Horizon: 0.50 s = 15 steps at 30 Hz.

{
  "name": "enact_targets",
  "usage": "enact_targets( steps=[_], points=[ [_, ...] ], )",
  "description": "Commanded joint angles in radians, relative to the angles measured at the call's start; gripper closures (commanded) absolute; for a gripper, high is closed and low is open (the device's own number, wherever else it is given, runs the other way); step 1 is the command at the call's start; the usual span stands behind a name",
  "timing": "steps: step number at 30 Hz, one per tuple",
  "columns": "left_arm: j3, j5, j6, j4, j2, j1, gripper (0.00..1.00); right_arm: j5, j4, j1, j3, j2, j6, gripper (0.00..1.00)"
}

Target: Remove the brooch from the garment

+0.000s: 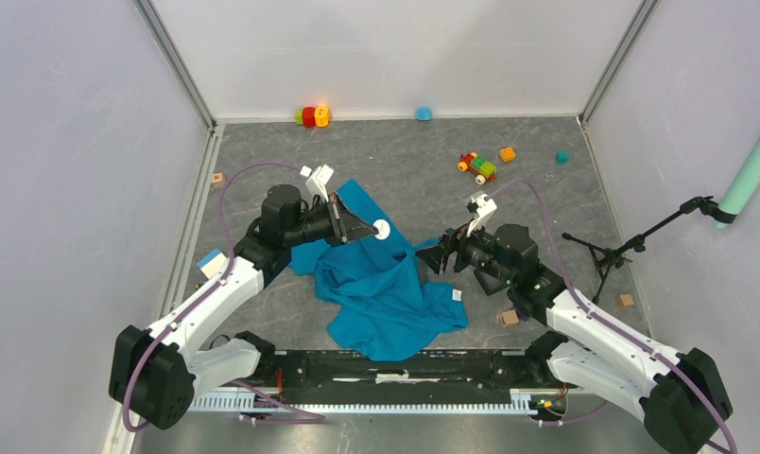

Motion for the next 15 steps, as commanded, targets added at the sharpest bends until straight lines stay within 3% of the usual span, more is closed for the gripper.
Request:
enact_targets(
  steps=[1, 15],
  points=[
    [-0.028, 0.086, 0.031, 0.073, -0.042, -0.001, 0.98, 0.013, 0.055, -0.002, 0.065, -0.019, 0.097, 0.19],
    [-0.098, 0.220, -0.056, 0.269, -0.056, -0.002, 0.98, -0.161, 0.421, 0.004, 0.047, 0.132, 0.376, 0.28]
  ],
)
